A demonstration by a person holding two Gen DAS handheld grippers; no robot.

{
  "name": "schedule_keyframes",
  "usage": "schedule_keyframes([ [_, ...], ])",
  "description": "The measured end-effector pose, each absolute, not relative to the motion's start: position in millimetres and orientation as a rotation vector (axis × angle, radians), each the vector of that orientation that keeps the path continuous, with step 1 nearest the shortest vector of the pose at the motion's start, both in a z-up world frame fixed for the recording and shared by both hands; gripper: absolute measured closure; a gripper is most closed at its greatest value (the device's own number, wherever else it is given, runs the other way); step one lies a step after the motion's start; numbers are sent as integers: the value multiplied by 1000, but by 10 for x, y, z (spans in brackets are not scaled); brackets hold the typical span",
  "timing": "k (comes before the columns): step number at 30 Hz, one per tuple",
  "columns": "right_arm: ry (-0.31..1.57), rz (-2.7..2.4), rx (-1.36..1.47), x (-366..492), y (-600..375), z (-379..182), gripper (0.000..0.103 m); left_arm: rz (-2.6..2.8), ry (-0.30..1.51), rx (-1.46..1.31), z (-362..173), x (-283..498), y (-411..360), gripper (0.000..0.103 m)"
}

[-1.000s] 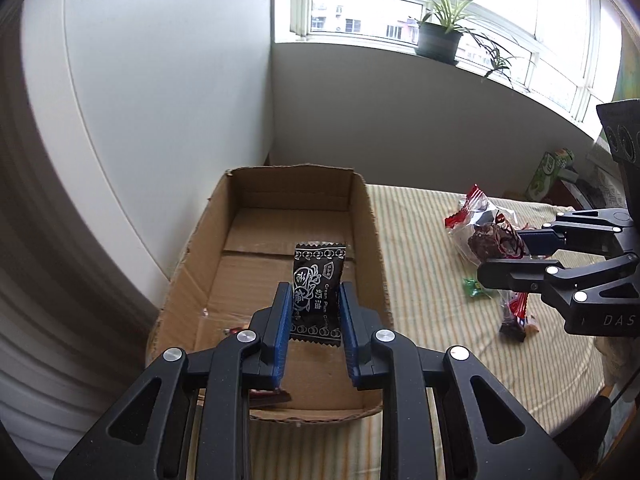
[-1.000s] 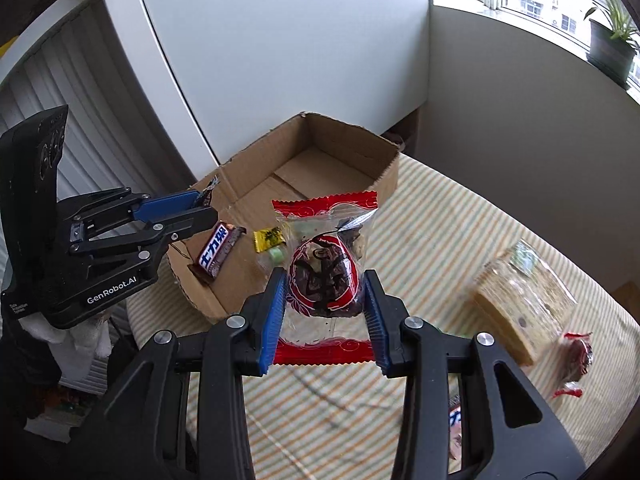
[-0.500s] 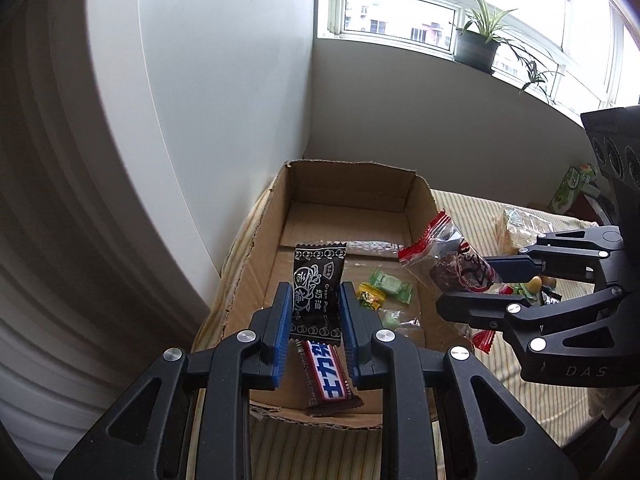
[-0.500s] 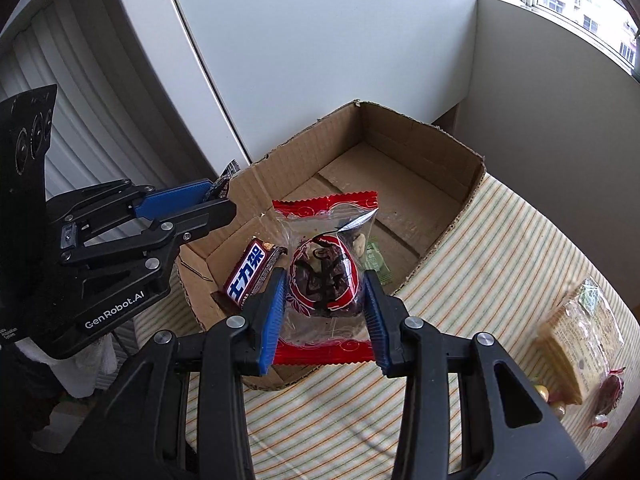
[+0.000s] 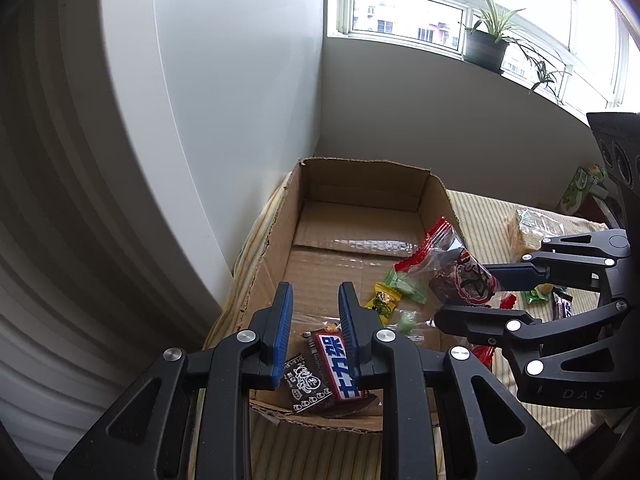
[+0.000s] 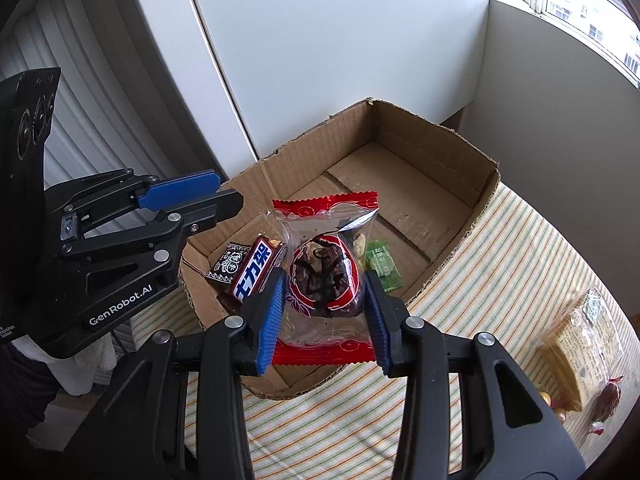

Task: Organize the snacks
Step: 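Carry both packets over the box and open both tools to drop them, then move both open tools back toward the remaining snacks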

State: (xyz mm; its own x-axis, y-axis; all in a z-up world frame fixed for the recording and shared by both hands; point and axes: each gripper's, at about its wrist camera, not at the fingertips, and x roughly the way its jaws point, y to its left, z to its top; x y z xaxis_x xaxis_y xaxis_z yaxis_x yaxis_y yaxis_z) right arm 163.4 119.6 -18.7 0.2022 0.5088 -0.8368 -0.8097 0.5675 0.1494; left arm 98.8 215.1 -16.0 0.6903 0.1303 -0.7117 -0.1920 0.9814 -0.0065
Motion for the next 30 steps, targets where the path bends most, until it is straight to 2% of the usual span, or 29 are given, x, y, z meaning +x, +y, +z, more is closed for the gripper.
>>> schedule_keyframes([
  [2,994,948,-353,1630,1182,-173,62,182,788,-84,-162,990,2156,80],
  [5,972,937,-351,1624,1155,-135,38,184,788,-86,-156,982,2163,79],
  [6,963,936,-350,1622,1148,-116,35,185,788,-86,-154,979,2163,79],
  [12,945,932,-356,1594,1106,-37,35,192,784,-88,-121,954,2162,77],
  [21,921,886,-344,1484,742,36,33,176,755,-99,-15,833,2031,58],
  [25,913,841,-321,1459,419,72,33,148,743,-93,29,763,1862,57],
  [27,911,817,-300,1464,228,95,33,128,736,-92,45,731,1770,51],
  [30,908,774,-258,1490,-86,143,33,105,729,-81,65,693,1622,51],
])
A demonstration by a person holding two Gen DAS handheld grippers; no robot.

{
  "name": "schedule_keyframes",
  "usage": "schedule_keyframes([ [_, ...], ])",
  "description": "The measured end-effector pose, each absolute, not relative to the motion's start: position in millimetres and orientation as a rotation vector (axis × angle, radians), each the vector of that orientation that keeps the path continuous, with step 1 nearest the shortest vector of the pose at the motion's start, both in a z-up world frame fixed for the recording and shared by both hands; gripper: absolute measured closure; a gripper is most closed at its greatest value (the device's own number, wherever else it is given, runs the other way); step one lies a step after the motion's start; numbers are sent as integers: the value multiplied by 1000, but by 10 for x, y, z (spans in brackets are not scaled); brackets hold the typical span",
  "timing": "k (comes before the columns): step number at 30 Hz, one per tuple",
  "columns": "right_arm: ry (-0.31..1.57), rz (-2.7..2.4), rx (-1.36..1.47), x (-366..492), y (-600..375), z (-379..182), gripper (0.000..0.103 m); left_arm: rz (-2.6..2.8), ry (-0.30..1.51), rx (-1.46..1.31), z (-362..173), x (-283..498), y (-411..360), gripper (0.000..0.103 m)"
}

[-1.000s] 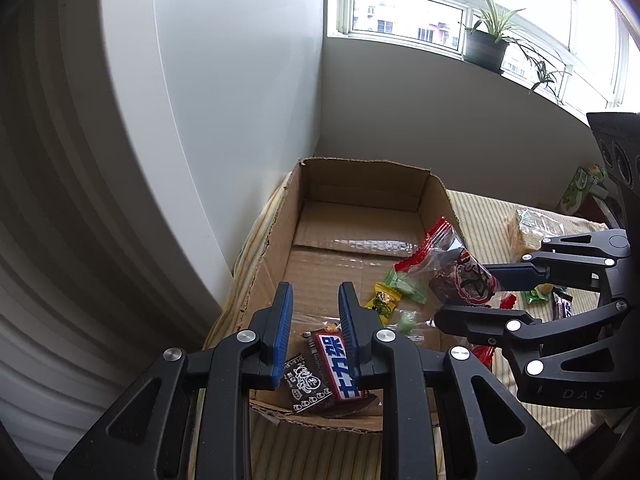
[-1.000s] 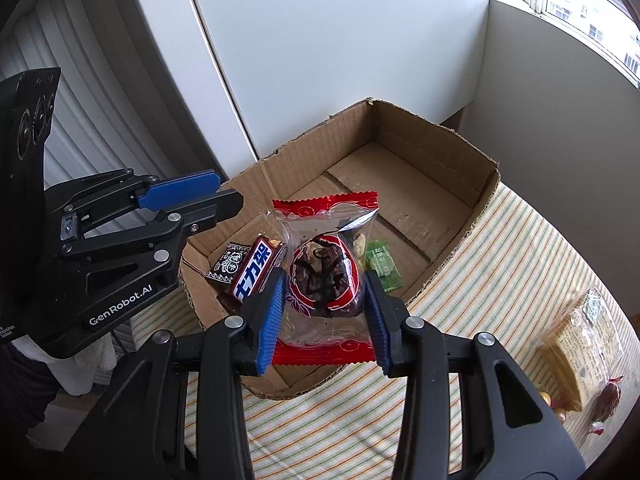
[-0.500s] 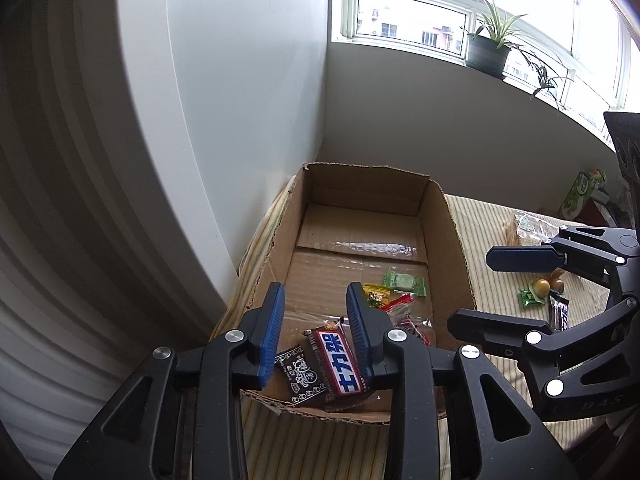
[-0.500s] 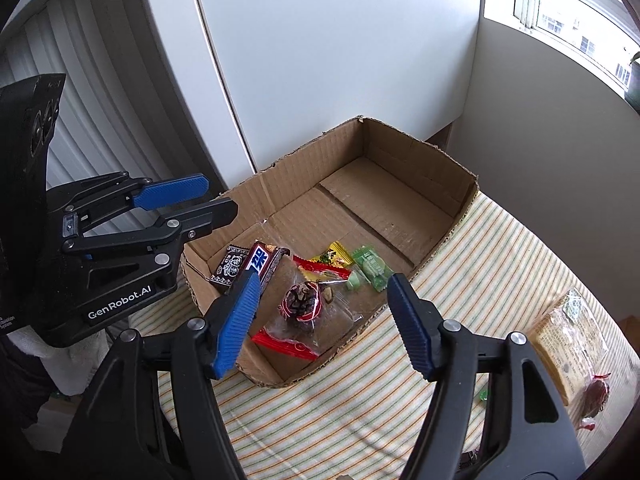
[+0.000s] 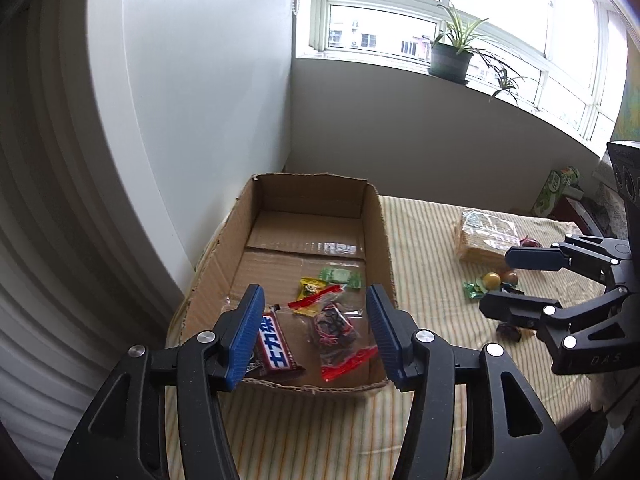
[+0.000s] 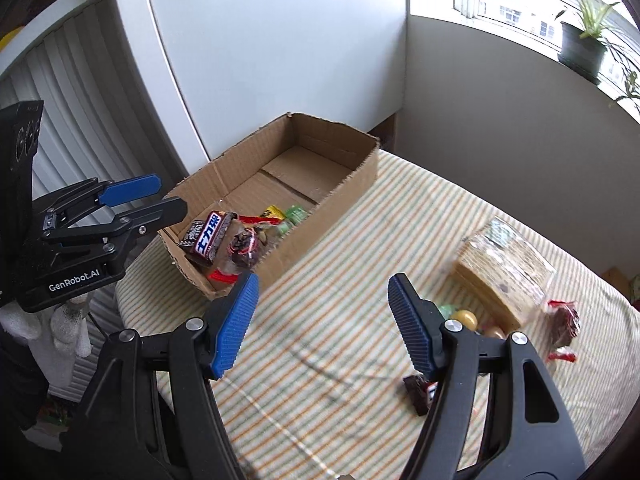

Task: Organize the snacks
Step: 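Move both open tools back toward the remaining snacks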

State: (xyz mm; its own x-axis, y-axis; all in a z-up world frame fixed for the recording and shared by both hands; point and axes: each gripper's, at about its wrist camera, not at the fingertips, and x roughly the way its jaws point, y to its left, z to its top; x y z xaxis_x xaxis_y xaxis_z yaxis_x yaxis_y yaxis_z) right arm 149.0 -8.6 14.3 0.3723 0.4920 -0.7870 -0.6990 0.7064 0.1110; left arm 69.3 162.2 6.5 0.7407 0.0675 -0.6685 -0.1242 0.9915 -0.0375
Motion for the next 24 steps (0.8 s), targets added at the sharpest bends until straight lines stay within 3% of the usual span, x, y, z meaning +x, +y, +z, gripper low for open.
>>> schedule_keyframes([
  [13,905,576,-114,1529,-1324,214,33,0,728,-95,62,607,1086,51],
  [24,972,593,-180,1438,-1652,-139,33,-110,786,-59,-129,712,539,51],
])
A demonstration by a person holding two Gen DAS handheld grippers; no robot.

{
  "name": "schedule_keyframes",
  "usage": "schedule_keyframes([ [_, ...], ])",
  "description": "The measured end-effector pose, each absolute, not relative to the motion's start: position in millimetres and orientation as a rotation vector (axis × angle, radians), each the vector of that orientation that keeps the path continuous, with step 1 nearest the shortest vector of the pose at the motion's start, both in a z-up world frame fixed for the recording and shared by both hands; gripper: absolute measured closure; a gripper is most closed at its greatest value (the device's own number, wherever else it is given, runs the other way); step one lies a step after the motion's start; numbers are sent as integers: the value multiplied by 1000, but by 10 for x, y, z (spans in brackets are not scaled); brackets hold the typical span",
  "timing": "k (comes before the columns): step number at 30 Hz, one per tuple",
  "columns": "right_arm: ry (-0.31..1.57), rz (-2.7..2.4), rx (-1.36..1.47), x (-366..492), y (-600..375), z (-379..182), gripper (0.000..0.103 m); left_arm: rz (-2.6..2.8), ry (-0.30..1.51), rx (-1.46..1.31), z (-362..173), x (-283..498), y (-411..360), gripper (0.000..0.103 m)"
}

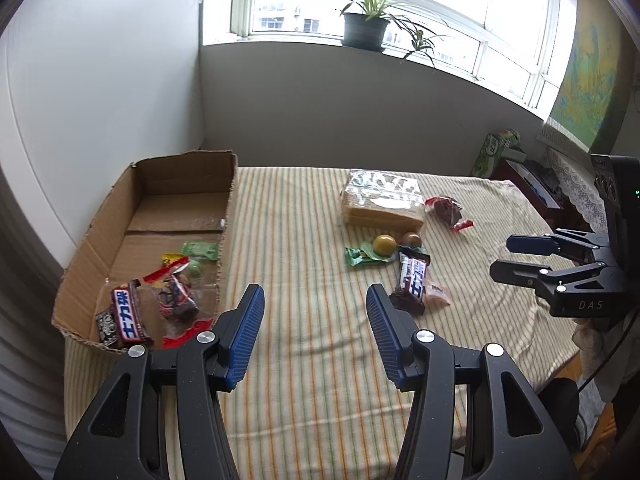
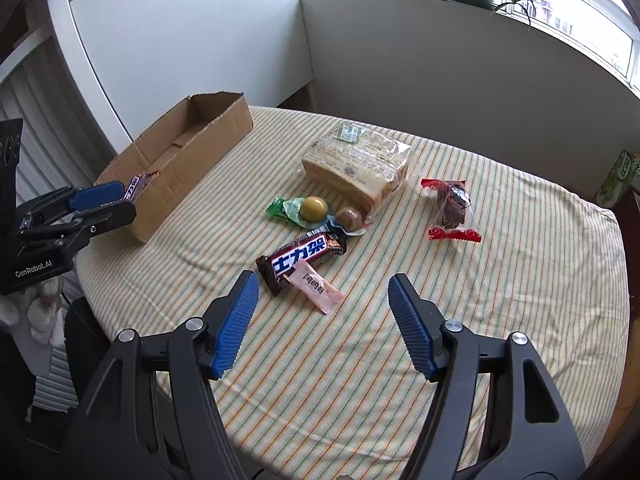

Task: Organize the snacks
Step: 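Move both open tools back toward the remaining snacks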

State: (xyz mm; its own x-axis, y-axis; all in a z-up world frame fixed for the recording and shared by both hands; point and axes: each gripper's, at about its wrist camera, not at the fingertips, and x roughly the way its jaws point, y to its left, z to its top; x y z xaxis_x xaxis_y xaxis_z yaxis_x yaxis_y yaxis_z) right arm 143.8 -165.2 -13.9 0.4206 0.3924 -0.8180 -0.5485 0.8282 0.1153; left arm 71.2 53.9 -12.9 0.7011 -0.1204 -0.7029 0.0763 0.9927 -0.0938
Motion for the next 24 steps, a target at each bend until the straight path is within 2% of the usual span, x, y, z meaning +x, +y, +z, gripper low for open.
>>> schedule_keyframes([
  [7,1021,661,-248,1494,-1560,-422,33,-159,826,-29,-244,846,280,51],
  [12,1054,701,-272,1609,-1494,-598,42,-196,855,-2,-328,984,99,51],
  [19,1077,738,-285,1737,-1441,-764,44,-240,899,-2,-455,1191,-59,51],
  [21,1093,750,-287,1778,-1414,-813,62,-248,910,3,-489,1235,-102,51],
  [24,1104,769,-276,1821,-1394,-866,63,-257,921,12,-533,1289,-157,51],
])
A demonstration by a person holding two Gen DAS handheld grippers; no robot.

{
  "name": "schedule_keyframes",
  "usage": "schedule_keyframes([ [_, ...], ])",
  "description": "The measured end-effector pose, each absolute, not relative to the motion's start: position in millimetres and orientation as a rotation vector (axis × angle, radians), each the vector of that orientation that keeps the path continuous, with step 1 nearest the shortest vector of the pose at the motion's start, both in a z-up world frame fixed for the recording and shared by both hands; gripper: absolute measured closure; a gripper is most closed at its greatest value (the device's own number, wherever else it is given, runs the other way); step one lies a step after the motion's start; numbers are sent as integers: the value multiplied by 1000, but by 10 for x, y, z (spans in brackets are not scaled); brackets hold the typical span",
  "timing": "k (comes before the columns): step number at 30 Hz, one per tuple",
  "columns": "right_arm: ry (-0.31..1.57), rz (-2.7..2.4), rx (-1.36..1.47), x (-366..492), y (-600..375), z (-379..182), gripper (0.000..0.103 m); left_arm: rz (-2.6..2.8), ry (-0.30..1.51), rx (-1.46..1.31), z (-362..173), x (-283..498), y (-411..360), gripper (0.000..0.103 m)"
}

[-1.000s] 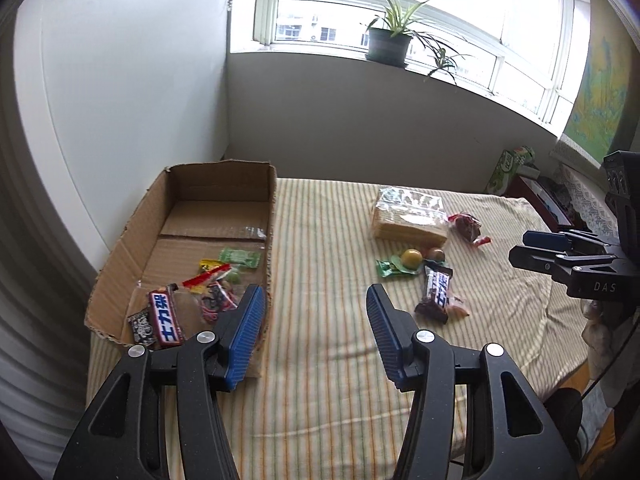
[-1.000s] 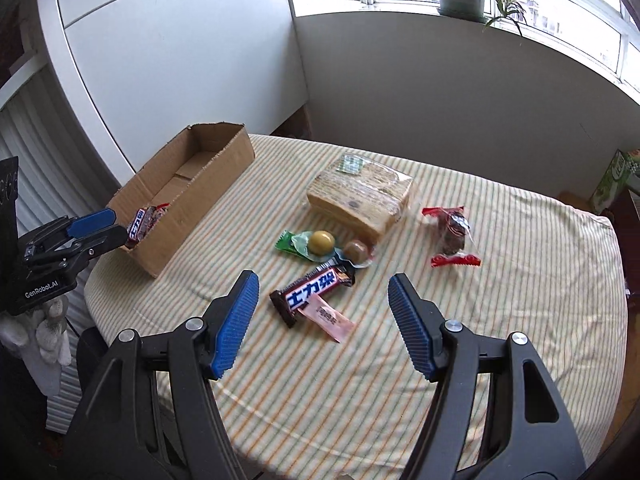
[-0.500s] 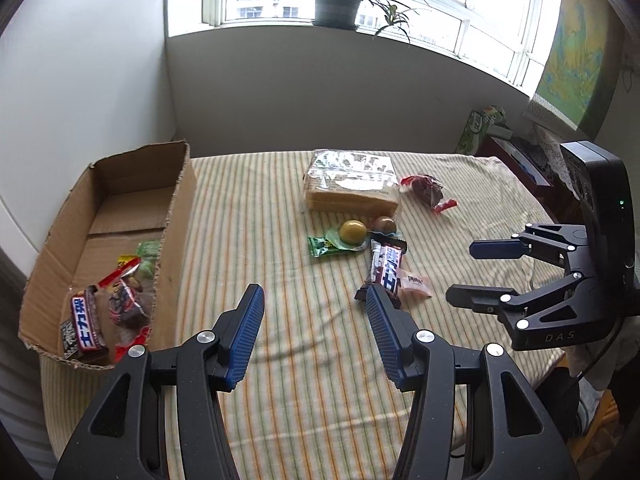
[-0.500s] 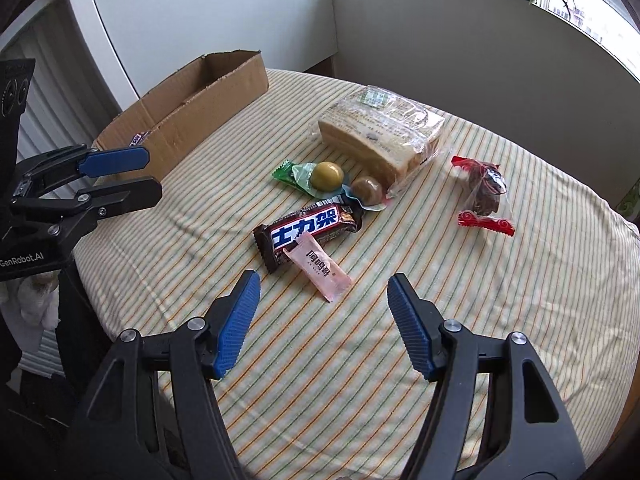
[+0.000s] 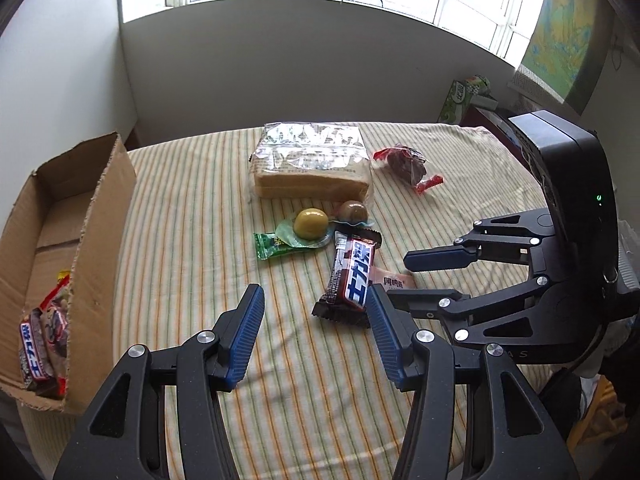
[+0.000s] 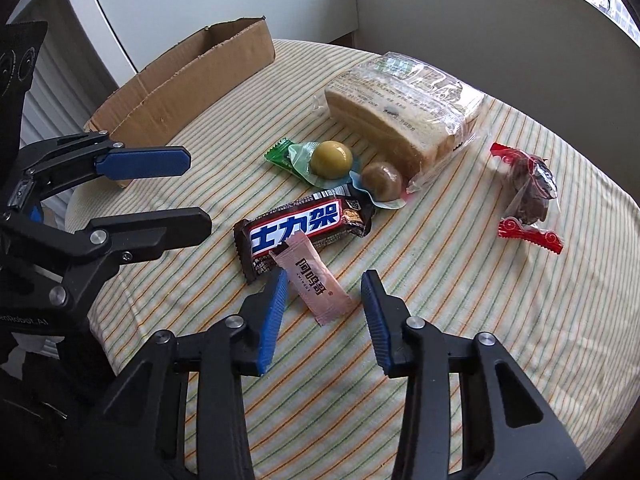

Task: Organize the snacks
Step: 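Move both open tools back toward the remaining snacks, then grasp the chocolate bar with the left tool while the right tool grasps the pink candy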

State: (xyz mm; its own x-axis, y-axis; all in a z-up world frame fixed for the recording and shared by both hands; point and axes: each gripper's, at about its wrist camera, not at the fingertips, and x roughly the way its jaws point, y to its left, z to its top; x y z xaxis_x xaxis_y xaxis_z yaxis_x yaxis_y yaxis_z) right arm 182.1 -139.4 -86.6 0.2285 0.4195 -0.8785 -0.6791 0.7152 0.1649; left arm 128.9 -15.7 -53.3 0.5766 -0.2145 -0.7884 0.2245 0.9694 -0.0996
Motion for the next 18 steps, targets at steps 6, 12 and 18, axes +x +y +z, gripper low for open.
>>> schedule_keyframes([
  [6,1107,775,-255,1877,-1374,-924,63,-276,943,24,-615,1359,-245,51],
  [12,1111,770,-244,1925,-1419,-924,71,-298,969,52,-728,1460,-342,56],
  [18,1114,752,-232,1934,-1525,-919,73,-312,984,94,-807,1549,-441,56],
])
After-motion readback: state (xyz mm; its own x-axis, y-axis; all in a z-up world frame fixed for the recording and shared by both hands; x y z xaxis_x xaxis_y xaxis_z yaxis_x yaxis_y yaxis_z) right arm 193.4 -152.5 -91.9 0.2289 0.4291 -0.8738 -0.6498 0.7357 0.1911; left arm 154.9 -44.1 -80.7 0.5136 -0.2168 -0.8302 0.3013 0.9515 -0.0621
